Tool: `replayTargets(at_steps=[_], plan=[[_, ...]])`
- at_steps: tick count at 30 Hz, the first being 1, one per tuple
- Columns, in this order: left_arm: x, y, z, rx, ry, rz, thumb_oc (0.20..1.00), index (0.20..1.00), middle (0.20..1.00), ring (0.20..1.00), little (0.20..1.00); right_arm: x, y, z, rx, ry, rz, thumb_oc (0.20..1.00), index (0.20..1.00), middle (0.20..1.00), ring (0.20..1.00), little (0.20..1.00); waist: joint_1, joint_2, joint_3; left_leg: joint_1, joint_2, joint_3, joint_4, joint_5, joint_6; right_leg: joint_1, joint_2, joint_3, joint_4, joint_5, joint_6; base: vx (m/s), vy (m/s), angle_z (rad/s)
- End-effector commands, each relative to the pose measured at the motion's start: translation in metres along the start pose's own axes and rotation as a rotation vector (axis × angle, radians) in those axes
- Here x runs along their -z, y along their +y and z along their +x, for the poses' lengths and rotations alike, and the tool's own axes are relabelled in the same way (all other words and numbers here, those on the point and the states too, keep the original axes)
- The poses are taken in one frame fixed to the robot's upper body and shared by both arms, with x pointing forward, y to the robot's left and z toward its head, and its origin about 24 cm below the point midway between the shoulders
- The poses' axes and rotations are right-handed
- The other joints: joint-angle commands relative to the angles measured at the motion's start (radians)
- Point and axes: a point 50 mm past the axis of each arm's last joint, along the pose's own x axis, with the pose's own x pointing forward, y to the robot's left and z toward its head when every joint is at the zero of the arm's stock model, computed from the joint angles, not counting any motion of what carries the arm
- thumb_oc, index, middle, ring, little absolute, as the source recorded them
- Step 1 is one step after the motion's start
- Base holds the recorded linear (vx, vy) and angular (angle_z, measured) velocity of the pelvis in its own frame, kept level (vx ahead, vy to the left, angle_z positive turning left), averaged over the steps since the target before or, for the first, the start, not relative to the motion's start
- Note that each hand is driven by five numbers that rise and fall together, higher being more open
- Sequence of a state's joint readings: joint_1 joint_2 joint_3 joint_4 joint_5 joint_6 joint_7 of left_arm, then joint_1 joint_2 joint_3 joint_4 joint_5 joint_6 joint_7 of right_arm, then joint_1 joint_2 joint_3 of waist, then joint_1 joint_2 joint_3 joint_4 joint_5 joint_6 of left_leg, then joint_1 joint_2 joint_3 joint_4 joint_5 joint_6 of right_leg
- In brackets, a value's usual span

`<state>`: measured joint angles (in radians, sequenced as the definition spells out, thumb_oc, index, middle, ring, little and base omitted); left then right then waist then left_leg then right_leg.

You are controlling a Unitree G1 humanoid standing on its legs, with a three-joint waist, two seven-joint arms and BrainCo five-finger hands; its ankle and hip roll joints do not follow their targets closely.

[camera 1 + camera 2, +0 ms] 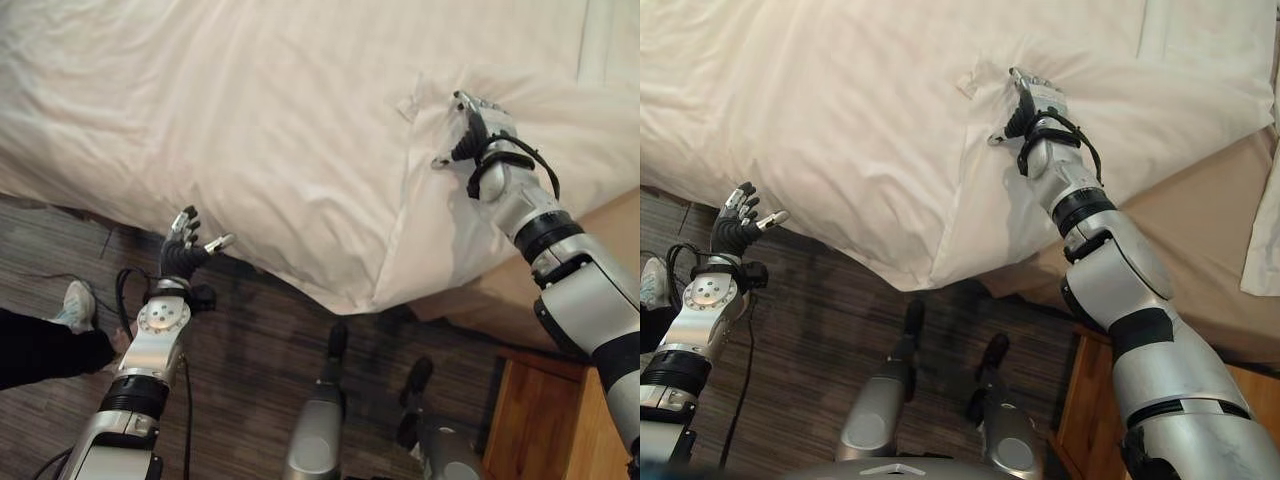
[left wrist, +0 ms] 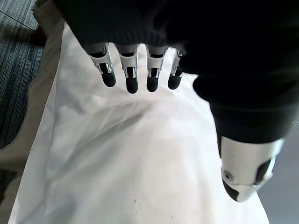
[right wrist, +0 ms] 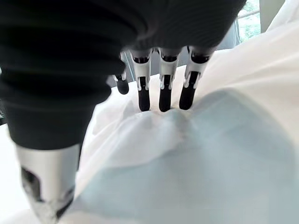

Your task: Making the bed.

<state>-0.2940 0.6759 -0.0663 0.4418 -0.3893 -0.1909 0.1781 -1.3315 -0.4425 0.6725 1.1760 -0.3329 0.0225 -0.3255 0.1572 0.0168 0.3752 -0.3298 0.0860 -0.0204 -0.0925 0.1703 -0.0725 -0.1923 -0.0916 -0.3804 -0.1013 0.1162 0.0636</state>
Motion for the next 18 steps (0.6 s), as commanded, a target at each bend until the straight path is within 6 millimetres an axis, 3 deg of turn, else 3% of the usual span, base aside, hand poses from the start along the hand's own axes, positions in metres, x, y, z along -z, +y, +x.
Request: replayTargets(at_steps=[1,10,14,16,17,18], plan=[[-0.014,0.013,-0.012,0.020,-0.102,0.021,1.000,1.000,1.000,1.000,1.000,0.009,-0.043,0.010,0.125,0.003,-0.080,1.000,1.000,1.000,1.000,1.000,0.037,0.013,-0.003,0.059,0.055,0.101,0.005,-0.092,-0.052,-0.037,-0.077,0.042,0.284,-0.286,0.024,0.00,0.000,0.00],[-0.018,0.024,-0.015,0.013,-0.118,0.013,1.000,1.000,1.000,1.000,1.000,0.015,-0.067,0.013,0.172,0.005,-0.092,1.000,1.000,1.000,1.000,1.000,0.031,0.076,0.044,0.032,0.046,0.119,0.005,-0.081,-0.052,-0.101,-0.105,0.058,0.323,-0.284,0.030,-0.05,0.033,-0.01],[-0.018,0.022,-0.019,0.025,-0.124,0.002,1.000,1.000,1.000,1.000,1.000,0.027,-0.061,0.010,0.156,0.048,-0.072,1.000,1.000,1.000,1.000,1.000,0.025,0.103,0.067,0.024,0.045,0.130,0.005,-0.076,-0.049,-0.135,-0.118,0.075,0.361,-0.284,0.037,-0.08,0.058,-0.13],[-0.018,0.023,-0.020,0.023,-0.122,0.004,1.000,1.000,1.000,1.000,1.000,0.029,-0.057,0.009,0.147,0.055,-0.069,0.784,0.784,0.784,0.784,0.784,0.025,0.106,0.067,0.027,0.044,0.131,0.005,-0.076,-0.048,-0.135,-0.118,0.080,0.363,-0.286,0.038,-0.04,0.037,-0.07],[-0.016,0.024,-0.021,0.020,-0.117,0.006,1.000,1.000,1.000,1.000,1.000,0.032,-0.052,0.007,0.133,0.061,-0.063,0.784,0.784,0.784,0.784,0.784,0.022,0.107,0.069,0.031,0.042,0.131,0.005,-0.078,-0.047,-0.132,-0.119,0.082,0.364,-0.286,0.038,-0.04,0.050,-0.06],[-0.013,0.024,-0.024,0.020,-0.106,0.004,1.000,1.000,1.000,1.000,1.000,0.033,-0.042,0.004,0.106,0.062,-0.054,0.420,0.420,0.420,0.420,0.420,0.017,0.109,0.071,0.040,0.040,0.133,0.005,-0.081,-0.043,-0.126,-0.118,0.087,0.359,-0.284,0.038,-0.04,0.050,-0.04]])
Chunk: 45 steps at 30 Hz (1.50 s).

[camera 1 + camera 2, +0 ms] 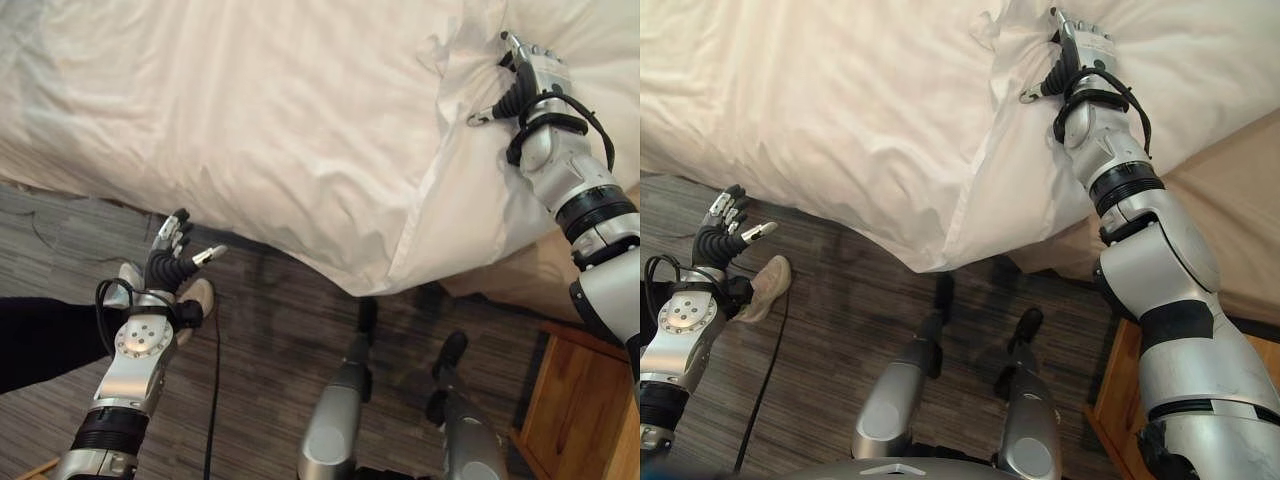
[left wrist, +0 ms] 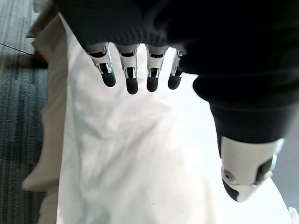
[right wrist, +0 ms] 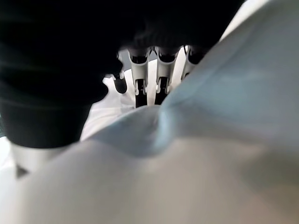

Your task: Making the bed.

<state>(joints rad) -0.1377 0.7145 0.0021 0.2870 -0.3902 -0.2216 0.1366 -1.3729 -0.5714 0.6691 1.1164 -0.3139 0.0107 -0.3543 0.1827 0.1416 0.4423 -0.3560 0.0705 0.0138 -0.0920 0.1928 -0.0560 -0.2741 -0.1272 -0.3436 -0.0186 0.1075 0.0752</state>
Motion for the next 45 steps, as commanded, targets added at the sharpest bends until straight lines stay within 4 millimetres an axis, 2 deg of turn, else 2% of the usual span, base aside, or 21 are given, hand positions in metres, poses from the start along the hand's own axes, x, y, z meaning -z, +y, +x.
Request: replayTargets(at_steps=[1,2,3,6,7,8,10,13,15,16,17,19,23,26,28,34,35,36,37,44,45], plan=[[-0.009,0.009,0.000,-0.017,-0.054,-0.017,1.000,1.000,1.000,1.000,1.000,0.013,0.007,-0.004,-0.042,0.051,-0.035,0.263,0.263,0.263,0.263,0.263,-0.008,-0.016,0.004,0.068,0.056,0.099,0.005,-0.104,-0.059,-0.043,-0.082,0.051,0.276,-0.275,0.026,-0.05,0.058,0.01],[-0.007,0.010,-0.001,-0.015,-0.046,-0.017,1.000,1.000,1.000,1.000,1.000,0.013,0.015,-0.007,-0.065,0.045,-0.030,0.213,0.213,0.213,0.213,0.213,-0.013,-0.017,0.005,0.075,0.055,0.101,0.005,-0.108,-0.057,-0.039,-0.081,0.055,0.271,-0.271,0.027,-0.04,0.047,0.01],[-0.007,0.010,-0.002,-0.012,-0.046,-0.012,1.000,1.000,1.000,1.000,1.000,0.012,0.019,-0.009,-0.080,0.040,-0.023,0.200,0.200,0.200,0.200,0.200,-0.017,-0.018,0.006,0.083,0.053,0.103,0.005,-0.112,-0.054,-0.033,-0.080,0.061,0.265,-0.266,0.028,-0.05,0.059,-0.02],[-0.004,0.013,-0.005,-0.009,-0.031,-0.006,1.000,1.000,1.000,1.000,1.000,0.012,0.032,-0.017,-0.109,0.028,-0.007,0.200,0.200,0.200,0.200,0.200,-0.027,-0.028,0.002,0.110,0.051,0.109,0.005,-0.122,-0.047,-0.009,-0.077,0.070,0.242,-0.255,0.030,-0.07,0.053,-0.08],[-0.002,0.012,-0.007,-0.004,-0.024,-0.007,1.000,1.000,1.000,1.000,1.000,0.012,0.036,-0.020,-0.118,0.022,0.001,0.200,0.200,0.200,0.200,0.200,-0.032,-0.029,0.000,0.109,0.054,0.117,0.005,-0.105,-0.036,-0.009,-0.073,0.064,0.227,-0.224,0.023,-0.11,0.077,-0.10],[0.004,0.008,0.000,-0.021,0.010,0.042,1.000,1.000,1.000,1.000,1.000,0.000,0.052,-0.027,-0.157,-0.015,0.009,0.200,0.200,0.200,0.200,0.200,-0.049,-0.041,-0.003,0.118,0.054,0.125,0.005,-0.111,-0.035,-0.005,-0.071,0.070,0.222,-0.220,0.025,-0.11,0.079,-0.09],[0.000,-0.002,0.015,-0.017,-0.002,0.020,1.000,1.000,1.000,1.000,1.000,0.001,0.069,-0.037,-0.191,0.001,0.014,0.200,0.200,0.200,0.200,0.200,-0.054,-0.054,-0.017,0.144,0.051,0.130,0.005,-0.121,-0.031,0.018,-0.068,0.078,0.204,-0.209,0.026,0.00,0.034,-0.09],[0.002,-0.013,0.022,-0.030,0.011,-0.033,1.000,1.000,1.000,1.000,1.000,-0.001,0.089,-0.050,-0.247,0.001,0.026,0.200,0.200,0.200,0.200,0.200,-0.070,-0.091,-0.043,0.181,0.044,0.137,0.005,-0.133,-0.024,0.064,-0.060,0.087,0.163,-0.188,0.030,0.01,0.014,-0.18],[0.006,-0.022,0.024,-0.021,0.033,-0.059,1.000,1.000,1.000,1.000,1.000,-0.001,0.107,-0.065,-0.306,0.001,0.046,0.200,0.200,0.200,0.200,0.200,-0.095,-0.133,-0.071,0.215,0.042,0.153,0.005,-0.147,-0.018,0.103,-0.056,0.103,0.115,-0.161,0.035,0.01,0.041,-0.10],[0.006,-0.022,0.024,-0.020,0.032,-0.059,1.000,1.000,1.000,1.000,1.000,0.000,0.107,-0.065,-0.306,0.001,0.046,0.200,0.200,0.200,0.200,0.200,-0.094,-0.132,-0.073,0.212,0.042,0.153,0.005,-0.145,-0.017,0.101,-0.055,0.103,0.111,-0.156,0.035,0.02,0.040,-0.34],[0.009,-0.026,0.024,-0.010,0.047,-0.052,1.000,1.000,1.000,1.000,1.000,0.002,0.115,-0.074,-0.332,-0.001,0.053,0.200,0.200,0.200,0.200,0.200,-0.109,-0.157,-0.093,0.233,0.041,0.164,0.005,-0.156,-0.014,0.121,-0.055,0.113,0.090,-0.144,0.039,0.02,0.042,-0.41],[0.011,-0.027,0.024,-0.010,0.057,-0.048,1.000,1.000,1.000,1.000,1.000,0.004,0.119,-0.078,-0.348,0.001,0.049,0.200,0.200,0.200,0.200,0.200,-0.115,-0.169,-0.108,0.236,0.041,0.172,0.005,-0.157,-0.013,0.124,-0.055,0.120,0.074,-0.129,0.043,0.02,0.032,-0.32],[0.023,-0.028,0.019,0.006,0.102,-0.017,1.000,1.000,1.000,1.000,1.000,0.028,0.130,-0.095,-0.409,0.056,0.029,0.200,0.200,0.200,0.200,0.200,-0.150,-0.219,-0.161,0.273,0.042,0.232,0.005,-0.179,-0.010,0.142,-0.059,0.170,0.010,-0.073,0.066,0.01,0.058,-0.33],[0.031,-0.028,0.014,0.007,0.138,-0.020,1.000,1.000,1.000,1.000,1.000,0.041,0.133,-0.103,-0.428,0.089,0.029,0.200,0.200,0.200,0.200,0.200,-0.171,-0.232,-0.184,0.290,0.046,0.266,0.005,-0.186,-0.010,0.144,-0.063,0.189,-0.008,-0.055,0.073,0.00,0.045,-0.55],[0.035,-0.029,0.012,0.010,0.152,-0.020,1.000,1.000,1.000,1.000,1.000,0.045,0.135,-0.108,-0.443,0.092,0.027,0.200,0.200,0.200,0.200,0.200,-0.179,-0.235,-0.190,0.297,0.048,0.279,0.005,-0.188,-0.009,0.145,-0.066,0.195,-0.011,-0.051,0.075,0.01,0.033,-0.50],[0.057,-0.046,-0.010,0.079,0.234,-0.039,1.000,1.000,1.000,1.000,1.000,0.082,0.146,-0.145,-0.526,0.184,0.023,0.200,0.200,0.200,0.200,0.200,-0.225,-0.220,-0.210,0.336,0.043,0.315,0.005,-0.202,-0.006,0.161,-0.083,0.206,-0.024,-0.043,0.082,0.00,0.019,-0.26],[0.060,-0.048,-0.013,0.089,0.246,-0.040,1.000,1.000,1.000,1.000,1.000,0.088,0.148,-0.150,-0.542,0.208,0.023,0.501,0.501,0.501,0.501,0.501,-0.229,-0.216,-0.211,0.341,0.041,0.320,0.005,-0.204,-0.005,0.162,-0.084,0.210,-0.027,-0.041,0.083,-0.03,0.004,-0.09],[0.062,-0.050,-0.015,0.095,0.255,-0.042,1.000,1.000,1.000,1.000,1.000,0.093,0.149,-0.153,-0.550,0.236,0.028,0.501,0.501,0.501,0.501,0.501,-0.235,-0.212,-0.211,0.343,0.040,0.324,0.005,-0.205,-0.005,0.163,-0.085,0.213,-0.029,-0.040,0.083,-0.02,0.008,-0.07],[0.063,-0.053,-0.016,0.104,0.262,-0.046,1.000,1.000,1.000,1.000,1.000,0.100,0.153,-0.160,-0.568,0.281,0.037,1.000,1.000,1.000,1.000,1.000,-0.240,-0.208,-0.210,0.346,0.039,0.329,0.005,-0.205,-0.004,0.164,-0.087,0.218,-0.031,-0.040,0.083,-0.02,0.006,-0.17],[0.078,-0.074,-0.027,0.159,0.327,-0.045,1.000,1.000,1.000,1.000,1.000,0.137,0.182,-0.226,-0.703,0.552,0.062,1.000,1.000,1.000,1.000,1.000,-0.258,-0.178,-0.212,0.370,0.039,0.332,0.005,-0.208,-0.004,0.187,-0.091,0.222,-0.037,-0.047,0.081,-0.01,-0.002,-0.06],[0.078,-0.074,-0.027,0.160,0.327,-0.045,1.000,1.000,1.000,1.000,1.000,0.137,0.182,-0.226,-0.703,0.553,0.062,1.000,1.000,1.000,1.000,1.000,-0.258,-0.179,-0.212,0.370,0.039,0.331,0.005,-0.208,-0.004,0.188,-0.091,0.221,-0.037,-0.047,0.081,0.02,-0.028,0.05]])
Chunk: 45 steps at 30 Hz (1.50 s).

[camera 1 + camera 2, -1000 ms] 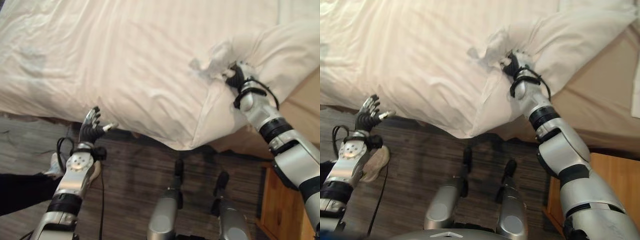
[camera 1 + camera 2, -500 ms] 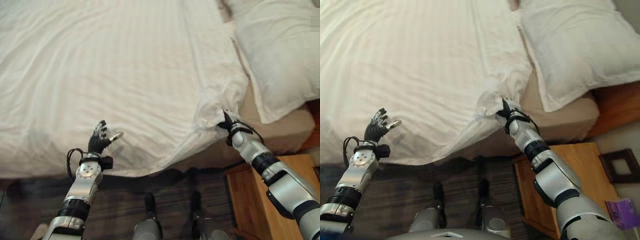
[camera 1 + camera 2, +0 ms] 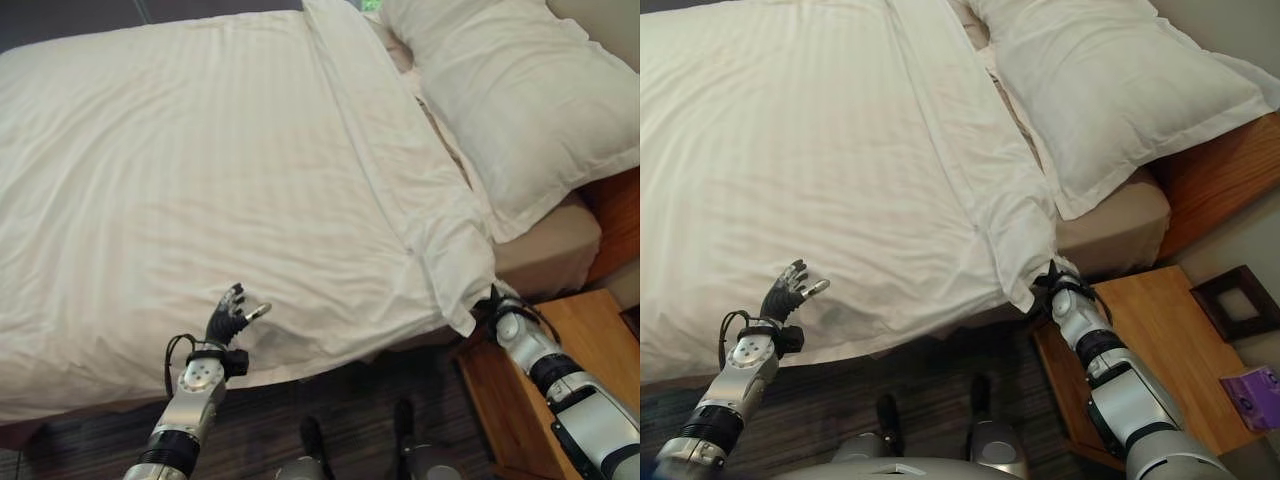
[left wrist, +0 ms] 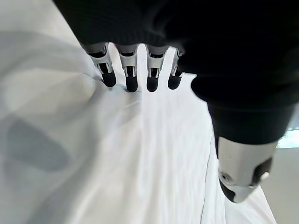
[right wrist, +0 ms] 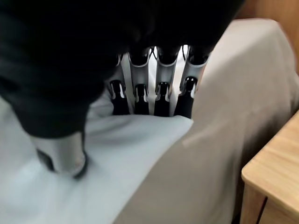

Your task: Making the bed.

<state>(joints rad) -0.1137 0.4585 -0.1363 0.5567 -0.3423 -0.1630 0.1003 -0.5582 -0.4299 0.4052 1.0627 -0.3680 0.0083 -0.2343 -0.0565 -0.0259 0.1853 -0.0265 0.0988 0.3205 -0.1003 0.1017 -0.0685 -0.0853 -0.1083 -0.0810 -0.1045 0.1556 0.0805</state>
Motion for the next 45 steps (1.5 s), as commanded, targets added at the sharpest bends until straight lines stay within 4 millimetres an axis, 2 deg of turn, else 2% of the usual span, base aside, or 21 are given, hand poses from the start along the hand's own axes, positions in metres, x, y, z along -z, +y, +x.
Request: replayTargets(at_steps=[1,4,6,8,13,18,19,20,22,23,24,25,26,27,28,29,35,36,41,42,45], plan=[[-0.019,0.000,0.013,0.023,-0.068,0.072,1.000,1.000,1.000,1.000,1.000,0.042,-0.003,-0.005,-0.012,0.195,0.016,1.000,1.000,1.000,1.000,1.000,-0.022,-0.008,0.042,0.045,0.013,0.022,0.013,-0.117,0.008,0.007,-0.110,-0.044,0.051,-0.101,0.075,0.00,0.000,0.00],[-0.016,0.000,0.011,0.021,-0.057,0.077,1.000,1.000,1.000,1.000,1.000,0.063,0.005,-0.014,-0.026,0.271,0.054,1.000,1.000,1.000,1.000,1.000,-0.026,-0.007,0.042,0.048,0.015,0.016,0.013,-0.118,0.007,0.013,-0.107,-0.049,0.054,-0.108,0.073,0.01,-0.020,0.07],[-0.016,0.000,0.011,0.021,-0.057,0.077,1.000,1.000,1.000,1.000,1.000,0.063,0.005,-0.014,-0.026,0.271,0.054,1.000,1.000,1.000,1.000,1.000,-0.026,-0.007,0.042,0.048,0.015,0.016,0.013,-0.118,0.007,0.013,-0.107,-0.049,0.054,-0.108,0.073,0.01,-0.020,-0.03],[-0.009,0.001,0.008,0.021,-0.034,0.090,1.000,1.000,1.000,1.000,1.000,0.111,0.024,-0.041,-0.084,0.448,0.064,1.000,1.000,1.000,1.000,1.000,-0.023,-0.012,0.044,0.055,0.020,0.006,0.013,-0.118,0.007,0.026,-0.100,-0.063,0.067,-0.127,0.069,0.03,-0.082,0.01],[-0.003,0.000,0.002,0.051,-0.012,0.088,1.000,1.000,1.000,1.000,1.000,0.162,0.040,-0.080,-0.153,0.711,0.143,1.000,1.000,1.000,1.000,1.000,-0.012,-0.018,0.041,0.064,0.026,-0.008,0.013,-0.121,0.006,0.049,-0.096,-0.082,0.071,-0.142,0.065,0.03,-0.050,0.06],[0.000,0.008,-0.002,0.029,0.004,0.083,1.000,1.000,1.000,1.000,1.000,0.170,0.020,-0.078,-0.072,0.714,0.173,1.000,1.000,1.000,1.000,1.000,-0.012,-0.027,0.040,0.070,0.034,-0.006,0.013,-0.121,0.004,0.053,-0.091,-0.082,0.071,-0.144,0.066,0.02,-0.017,0.04],[0.005,0.010,-0.004,0.026,0.016,0.077,1.000,1.000,1.000,1.000,1.000,0.178,-0.012,-0.073,0.024,0.684,0.180,1.000,1.000,1.000,1.000,1.000,-0.018,-0.030,0.041,0.070,0.038,-0.003,0.013,-0.119,0.003,0.048,-0.088,-0.079,0.073,-0.144,0.066,0.01,-0.001,-0.05],[0.004,0.010,-0.002,0.028,0.018,0.089,1.000,1.000,1.000,1.000,1.000,0.165,-0.031,-0.058,0.103,0.626,0.234,1.000,1.000,1.000,1.000,1.000,-0.018,-0.030,0.043,0.074,0.040,-0.002,0.013,-0.121,0.003,0.050,-0.087,-0.076,0.074,-0.146,0.066,0.00,0.001,-0.05],[0.003,0.008,0.000,0.026,0.015,0.090,1.000,1.000,1.000,1.000,1.000,0.132,-0.035,-0.038,0.160,0.490,0.342,1.000,1.000,1.000,1.000,1.000,-0.019,-0.031,0.037,0.072,0.043,0.001,0.013,-0.119,0.002,0.045,-0.084,-0.072,0.073,-0.142,0.065,0.01,-0.003,-0.10],[0.003,0.008,0.000,0.026,0.015,0.090,1.000,1.000,1.000,1.000,1.000,0.132,-0.035,-0.038,0.160,0.491,0.342,0.592,0.592,0.592,0.592,0.592,-0.018,-0.031,0.036,0.072,0.043,0.002,0.013,-0.119,0.002,0.046,-0.084,-0.072,0.073,-0.142,0.065,0.02,-0.007,-0.22],[0.002,0.006,0.001,0.024,0.009,0.088,1.000,1.000,1.000,1.000,1.000,0.113,-0.038,-0.029,0.196,0.412,0.423,0.200,0.200,0.200,0.200,0.200,-0.018,-0.033,0.035,0.076,0.046,0.004,0.013,-0.119,0.001,0.047,-0.083,-0.071,0.072,-0.142,0.064,0.02,-0.002,-0.23],[0.000,0.006,0.002,0.023,0.000,0.088,1.000,1.000,1.000,1.000,1.000,0.092,-0.048,-0.019,0.240,0.316,0.480,0.200,0.200,0.200,0.200,0.200,-0.019,-0.033,0.033,0.077,0.047,0.006,0.013,-0.120,0.001,0.048,-0.082,-0.070,0.071,-0.141,0.064,0.03,0.020,-0.10],[-0.004,0.016,0.001,-0.025,-0.016,0.080,1.000,1.000,1.000,1.000,1.000,0.078,-0.058,-0.029,0.273,0.122,0.568,0.200,0.200,0.200,0.200,0.200,-0.043,-0.036,0.037,0.084,0.051,0.019,0.013,-0.120,-0.002,0.045,-0.079,-0.063,0.073,-0.141,0.065,0.00,0.000,0.00],[-0.003,0.016,0.001,-0.022,-0.014,0.081,1.000,1.000,1.000,1.000,1.000,0.079,-0.057,-0.030,0.272,0.126,0.568,0.200,0.200,0.200,0.200,0.200,-0.039,-0.036,0.034,0.083,0.051,0.020,0.013,-0.120,-0.002,0.044,-0.079,-0.062,0.073,-0.140,0.065,0.01,0.033,0.10],[-0.008,0.020,0.000,-0.041,-0.030,0.068,1.000,1.000,1.000,1.000,1.000,0.045,-0.077,-0.031,0.337,-0.051,0.674,0.200,0.200,0.200,0.200,0.200,-0.047,-0.036,0.035,0.088,0.054,0.027,0.013,-0.122,-0.003,0.043,-0.077,-0.058,0.074,-0.142,0.064,0.01,0.004,0.11],[-0.011,0.019,0.001,-0.044,-0.044,0.061,1.000,1.000,1.000,1.000,1.000,0.030,-0.091,-0.033,0.372,-0.147,0.771,0.200,0.200,0.200,0.200,0.200,-0.046,-0.036,0.035,0.088,0.055,0.028,0.013,-0.125,-0.004,0.042,-0.076,-0.060,0.076,-0.144,0.063,0.03,-0.002,-0.06],[-0.011,0.024,0.002,-0.074,-0.044,0.035,1.000,1.000,1.000,1.000,1.000,0.000,-0.109,-0.031,0.453,-0.393,1.504,0.200,0.200,0.200,0.200,0.200,-0.029,-0.026,0.037,0.092,0.067,0.020,0.013,-0.123,-0.013,0.051,-0.068,-0.075,0.088,-0.165,0.059,0.04,-0.027,-0.04],[-0.010,0.025,0.001,-0.079,-0.047,0.015,1.000,1.000,1.000,1.000,1.000,-0.020,-0.114,-0.029,0.431,-0.505,1.733,0.200,0.200,0.200,0.200,0.200,-0.017,-0.020,0.039,0.092,0.070,0.011,0.013,-0.120,-0.017,0.053,-0.066,-0.083,0.092,-0.172,0.057,0.05,-0.053,0.02],[-0.010,0.021,0.003,-0.067,-0.051,-0.013,1.000,1.000,1.000,1.000,1.000,-0.046,-0.132,-0.025,0.448,-0.662,2.029,0.200,0.200,0.200,0.200,0.200,0.008,-0.004,0.054,0.072,0.076,-0.008,0.013,-0.104,-0.026,0.043,-0.064,-0.091,0.101,-0.179,0.054,-0.02,-0.055,0.14],[-0.015,0.015,0.007,-0.048,-0.074,-0.041,1.000,1.000,1.000,1.000,1.000,-0.066,-0.180,-0.024,0.550,-0.803,2.205,0.200,0.200,0.200,0.200,0.200,0.028,0.038,0.094,0.026,0.069,-0.022,0.013,-0.082,-0.030,0.000,-0.066,-0.085,0.102,-0.172,0.053,-0.13,-0.035,0.25],[-0.007,0.015,0.002,-0.037,-0.060,-0.059,1.000,1.000,1.000,1.000,1.000,-0.082,-0.227,-0.035,0.605,-0.954,2.183,0.200,0.200,0.200,0.200,0.200,0.048,0.096,0.120,-0.020,0.063,-0.010,0.013,-0.067,-0.037,-0.035,-0.073,-0.085,0.072,-0.142,0.058,-0.09,-0.016,0.13]])
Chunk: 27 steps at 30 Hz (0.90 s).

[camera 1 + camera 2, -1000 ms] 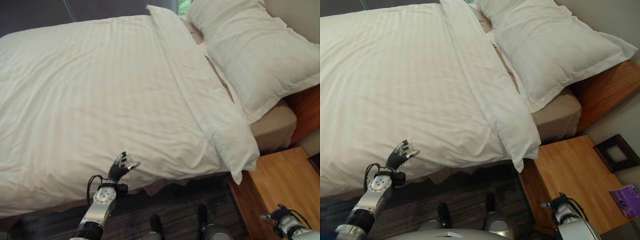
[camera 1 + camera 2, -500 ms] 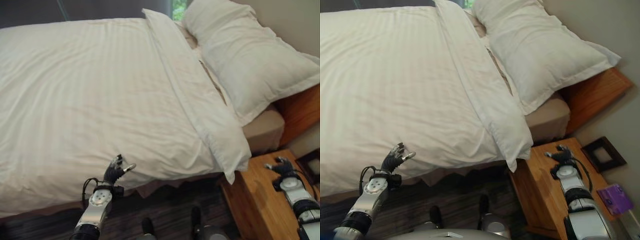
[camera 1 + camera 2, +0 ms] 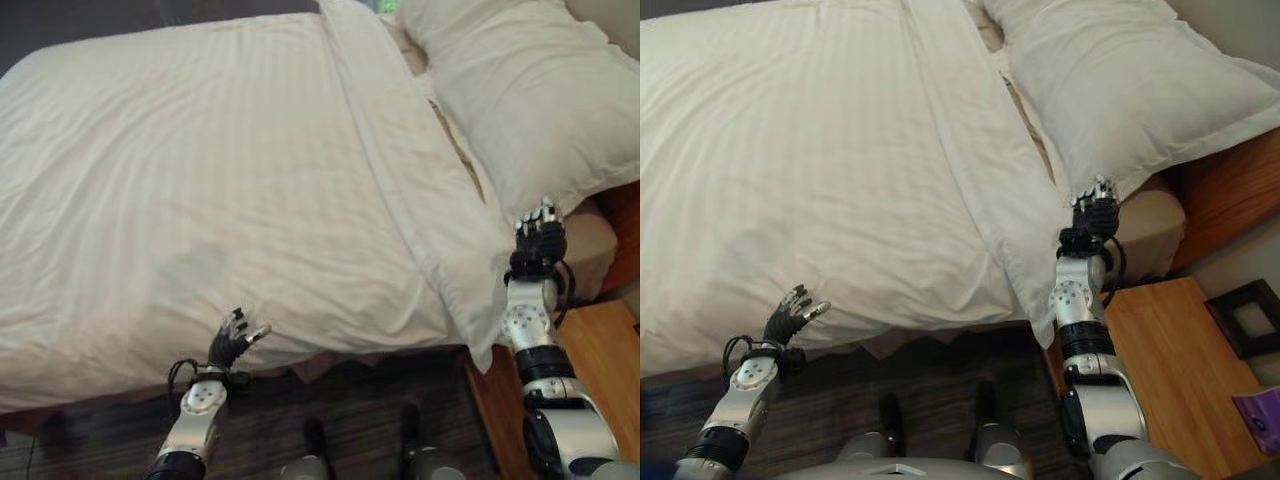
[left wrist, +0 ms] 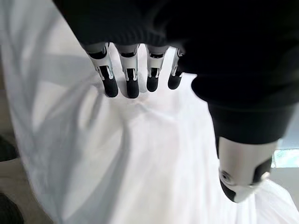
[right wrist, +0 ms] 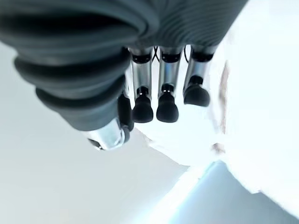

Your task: Making the bed.

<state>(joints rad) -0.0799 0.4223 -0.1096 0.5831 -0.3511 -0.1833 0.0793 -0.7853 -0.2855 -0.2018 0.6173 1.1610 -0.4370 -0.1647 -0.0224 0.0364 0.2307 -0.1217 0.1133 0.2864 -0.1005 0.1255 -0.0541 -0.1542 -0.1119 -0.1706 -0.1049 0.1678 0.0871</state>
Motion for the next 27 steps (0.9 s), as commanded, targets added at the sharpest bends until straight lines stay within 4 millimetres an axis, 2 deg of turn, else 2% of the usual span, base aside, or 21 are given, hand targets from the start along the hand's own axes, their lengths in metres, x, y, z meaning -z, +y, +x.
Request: replayTargets(at_steps=[1,2,6,7,9,10,11,13,14,15,16,17,20,21,22,23,24,26,27], plan=[[-0.025,0.016,0.010,-0.030,-0.100,-0.016,1.000,1.000,1.000,1.000,1.000,-0.040,0.036,0.019,-0.097,-0.182,0.048,0.200,0.200,0.200,0.200,0.200,0.014,0.037,0.073,0.070,0.050,0.025,0.013,-0.091,-0.052,0.029,-0.068,0.005,0.069,-0.151,0.051,-0.10,-0.020,0.18],[-0.023,0.017,0.010,-0.036,-0.096,-0.009,1.000,1.000,1.000,1.000,1.000,-0.045,0.052,0.025,-0.137,-0.198,0.036,0.200,0.200,0.200,0.200,0.200,0.023,0.058,0.087,0.042,0.053,0.029,0.013,-0.080,-0.058,0.007,-0.068,0.007,0.057,-0.139,0.054,-0.06,-0.017,0.15],[-0.022,0.019,0.011,-0.038,-0.092,0.004,1.000,1.000,1.000,1.000,1.000,-0.045,0.055,0.033,-0.126,-0.171,-0.031,0.200,0.200,0.200,0.200,0.200,0.032,0.080,0.100,0.005,0.056,0.028,0.013,-0.066,-0.065,-0.024,-0.070,0.007,0.050,-0.126,0.057,-0.04,-0.035,0.07],[-0.018,0.017,0.010,-0.024,-0.079,0.008,1.000,1.000,1.000,1.000,1.000,-0.027,0.020,0.032,-0.012,-0.069,-0.119,0.200,0.200,0.200,0.200,0.200,0.035,0.099,0.115,-0.015,0.058,0.031,0.013,-0.065,-0.071,-0.038,-0.071,0.006,0.037,-0.119,0.063,-0.04,-0.028,0.02],[-0.018,0.017,0.010,-0.024,-0.079,0.008,1.000,1.000,1.000,1.000,1.000,-0.027,0.020,0.033,-0.013,-0.068,-0.119,0.200,0.200,0.200,0.200,0.200,0.036,0.100,0.113,-0.017,0.058,0.031,0.013,-0.065,-0.071,-0.039,-0.071,0.007,0.036,-0.118,0.063,0.00,0.000,0.00],[-0.016,0.016,0.009,-0.022,-0.071,0.003,1.000,1.000,1.000,1.000,1.000,-0.017,0.005,0.029,0.037,-0.021,-0.134,0.200,0.200,0.200,0.200,0.200,0.036,0.105,0.118,-0.024,0.060,0.031,0.013,-0.063,-0.072,-0.046,-0.071,0.007,0.033,-0.115,0.064,-0.03,-0.014,0.00],[-0.013,0.014,0.010,-0.026,-0.059,-0.007,1.000,1.000,1.000,1.000,1.000,0.005,-0.032,0.013,0.160,0.076,-0.136,0.200,0.200,0.200,0.200,0.200,0.033,0.115,0.132,-0.033,0.059,0.031,0.013,-0.062,-0.072,-0.057,-0.071,0.011,0.035,-0.111,0.064,-0.04,-0.014,-0.01],[-0.013,0.011,0.013,-0.031,-0.052,-0.027,1.000,1.000,1.000,1.000,1.000,0.034,-0.084,-0.020,0.323,0.217,-0.173,0.200,0.200,0.200,0.200,0.200,0.027,0.118,0.143,-0.037,0.060,0.033,0.013,-0.061,-0.072,-0.065,-0.073,0.012,0.036,-0.110,0.064,-0.04,-0.005,-0.04],[-0.014,0.010,0.016,-0.032,-0.052,-0.033,1.000,1.000,1.000,1.000,1.000,0.043,-0.102,-0.034,0.376,0.274,-0.203,0.200,0.200,0.200,0.200,0.200,0.023,0.119,0.147,-0.037,0.059,0.032,0.013,-0.062,-0.072,-0.066,-0.073,0.013,0.036,-0.110,0.063,-0.01,-0.001,-0.04],[-0.014,0.010,0.016,-0.032,-0.052,-0.033,1.000,1.000,1.000,1.000,1.000,0.043,-0.102,-0.035,0.376,0.275,-0.203,0.200,0.200,0.200,0.200,0.200,0.023,0.118,0.146,-0.036,0.059,0.033,0.013,-0.062,-0.072,-0.066,-0.073,0.013,0.036,-0.110,0.063,0.00,0.012,-0.04],[-0.012,-0.005,0.021,-0.011,-0.028,-0.040,1.000,1.000,1.000,1.000,1.000,0.062,-0.143,-0.076,0.498,0.426,-0.301,0.200,0.200,0.200,0.200,0.200,0.008,0.116,0.153,-0.034,0.058,0.032,0.013,-0.064,-0.072,-0.070,-0.073,0.019,0.037,-0.108,0.063,0.00,0.015,-0.06],[-0.009,-0.010,0.023,-0.004,-0.014,-0.045,1.000,1.000,1.000,1.000,1.000,0.064,-0.161,-0.094,0.557,0.482,-0.351,0.200,0.200,0.200,0.200,0.200,0.001,0.113,0.154,-0.033,0.058,0.033,0.013,-0.065,-0.072,-0.071,-0.072,0.022,0.037,-0.108,0.063,0.00,0.021,-0.08],[-0.002,-0.019,0.025,-0.006,0.029,-0.060,1.000,1.000,1.000,1.000,1.000,0.047,-0.215,-0.144,0.763,0.558,-0.431,0.200,0.200,0.200,0.200,0.200,-0.025,0.106,0.152,-0.027,0.058,0.036,0.013,-0.070,-0.070,-0.074,-0.074,0.027,0.040,-0.109,0.064,0.01,0.024,-0.08],[-0.002,-0.020,0.025,-0.004,0.030,-0.060,1.000,1.000,1.000,1.000,1.000,0.046,-0.215,-0.145,0.764,0.557,-0.432,0.200,0.200,0.200,0.200,0.200,-0.024,0.106,0.151,-0.027,0.058,0.036,0.013,-0.071,-0.070,-0.074,-0.074,0.027,0.040,-0.109,0.064,0.00,0.000,0.00],[0.002,-0.020,0.025,-0.010,0.053,-0.071,1.000,1.000,1.000,1.000,1.000,0.029,-0.238,-0.165,0.864,0.569,-0.473,0.200,0.200,0.200,0.200,0.200,-0.043,0.098,0.149,-0.021,0.057,0.038,0.013,-0.077,-0.069,-0.073,-0.075,0.027,0.039,-0.110,0.065,0.02,0.029,-0.03],[0.004,-0.020,0.025,-0.013,0.062,-0.077,1.000,1.000,1.000,1.000,1.000,0.015,-0.251,-0.177,0.920,0.569,-0.499,0.200,0.200,0.200,0.200,0.200,-0.055,0.093,0.146,-0.016,0.057,0.042,0.013,-0.081,-0.067,-0.071,-0.076,0.027,0.040,-0.111,0.066,0.02,0.030,-0.05],[0.004,-0.020,0.025,-0.011,0.063,-0.077,1.000,1.000,1.000,1.000,1.000,0.014,-0.252,-0.177,0.921,0.569,-0.500,0.200,0.200,0.200,0.200,0.200,-0.054,0.093,0.145,-0.015,0.057,0.041,0.013,-0.082,-0.067,-0.070,-0.076,0.027,0.039,-0.111,0.066,0.00,0.026,-0.05],[0.011,-0.017,0.022,-0.013,0.095,-0.100,1.000,1.000,1.000,1.000,1.000,-0.028,-0.276,-0.193,0.971,0.575,-0.643,0.200,0.200,0.200,0.200,0.200,-0.092,0.066,0.130,0.007,0.054,0.053,0.013,-0.095,-0.062,-0.057,-0.074,0.031,0.038,-0.112,0.066,0.00,0.030,-0.20],[0.011,-0.017,0.022,-0.013,0.095,-0.100,1.000,1.000,1.000,1.000,1.000,-0.028,-0.276,-0.193,0.972,0.576,-0.645,0.200,0.200,0.200,0.200,0.200,-0.092,0.066,0.130,0.007,0.053,0.054,0.013,-0.095,-0.062,-0.056,-0.074,0.032,0.038,-0.112,0.067,-0.04,0.006,-0.29]])
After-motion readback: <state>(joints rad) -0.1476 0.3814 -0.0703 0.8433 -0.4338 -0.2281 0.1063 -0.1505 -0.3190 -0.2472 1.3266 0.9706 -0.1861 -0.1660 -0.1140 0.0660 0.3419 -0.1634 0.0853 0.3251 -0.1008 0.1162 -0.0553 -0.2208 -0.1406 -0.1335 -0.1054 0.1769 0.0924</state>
